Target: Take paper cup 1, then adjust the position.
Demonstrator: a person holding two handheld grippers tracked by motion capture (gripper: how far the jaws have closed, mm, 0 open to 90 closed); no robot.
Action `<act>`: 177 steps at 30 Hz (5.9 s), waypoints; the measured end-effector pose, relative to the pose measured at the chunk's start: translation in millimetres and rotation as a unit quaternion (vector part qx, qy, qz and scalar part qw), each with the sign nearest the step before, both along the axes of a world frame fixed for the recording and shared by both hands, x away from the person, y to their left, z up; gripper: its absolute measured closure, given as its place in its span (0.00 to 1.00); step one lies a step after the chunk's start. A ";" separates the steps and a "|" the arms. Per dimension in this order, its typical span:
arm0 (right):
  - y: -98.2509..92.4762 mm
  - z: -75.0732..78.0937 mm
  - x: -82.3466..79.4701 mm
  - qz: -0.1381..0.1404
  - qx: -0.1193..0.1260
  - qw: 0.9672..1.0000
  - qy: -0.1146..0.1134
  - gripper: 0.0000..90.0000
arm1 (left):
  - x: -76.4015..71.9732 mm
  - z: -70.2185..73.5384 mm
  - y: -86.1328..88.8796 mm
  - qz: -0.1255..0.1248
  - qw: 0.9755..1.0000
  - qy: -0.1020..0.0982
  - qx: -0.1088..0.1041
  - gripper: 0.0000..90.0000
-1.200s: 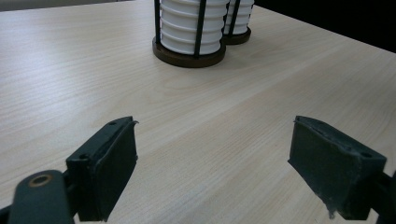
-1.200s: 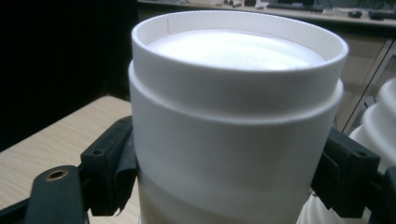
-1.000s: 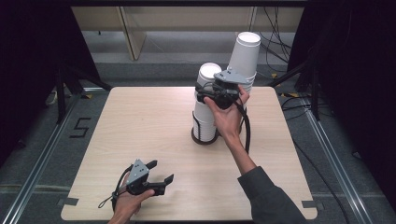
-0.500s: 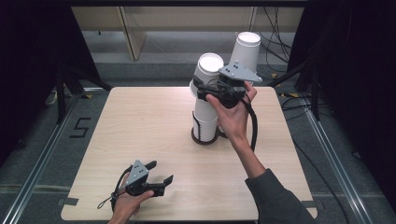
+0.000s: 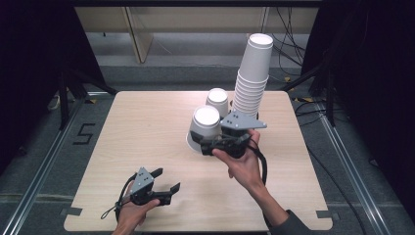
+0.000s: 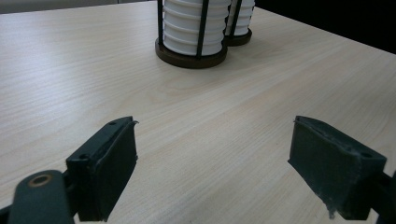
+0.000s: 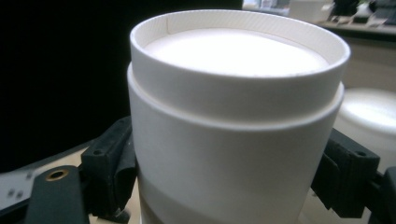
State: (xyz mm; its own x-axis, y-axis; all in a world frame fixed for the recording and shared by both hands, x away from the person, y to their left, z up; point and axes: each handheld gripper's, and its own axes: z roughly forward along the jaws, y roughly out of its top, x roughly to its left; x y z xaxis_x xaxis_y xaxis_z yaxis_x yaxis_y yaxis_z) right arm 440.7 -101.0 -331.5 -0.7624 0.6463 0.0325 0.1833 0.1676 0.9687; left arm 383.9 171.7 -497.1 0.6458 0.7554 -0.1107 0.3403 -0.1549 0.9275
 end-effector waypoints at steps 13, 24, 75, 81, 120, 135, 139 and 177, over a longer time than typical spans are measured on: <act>5.4 -63.4 0.4 0.031 -0.024 0.997 0.071 0.22 | -2.9 3.8 -6.9 -0.038 0.997 -0.034 -0.052 0.16; 20.7 -77.2 -3.6 0.065 -0.029 0.994 0.087 0.22 | -5.2 7.0 -21.4 -0.072 0.992 -0.081 -0.060 0.16; 16.2 -86.1 -13.8 0.187 -0.090 0.967 0.145 0.18 | -8.3 7.1 -44.4 -0.157 0.972 -0.078 0.155 0.12; 16.6 -95.3 -12.9 0.214 -0.084 0.957 0.178 0.24 | -10.5 6.4 -47.3 -0.179 0.967 -0.081 0.165 0.12; -13.9 -72.9 -4.1 0.198 -0.059 0.961 0.184 0.17 | -6.1 16.5 -26.7 -0.183 0.974 -0.101 0.083 0.15; -4.7 -61.4 -19.4 0.223 -0.248 0.938 0.096 0.20 | -8.5 24.0 -33.9 -0.227 0.951 -0.048 0.205 0.15; 4.0 -69.2 -26.4 0.247 -0.310 0.915 0.077 0.21 | -11.1 25.0 -35.6 -0.231 0.948 -0.050 0.212 0.15; -5.2 -91.3 -19.4 0.315 -0.326 0.891 0.030 0.25 | -8.7 33.5 -17.2 -0.218 0.973 -0.073 -0.005 0.10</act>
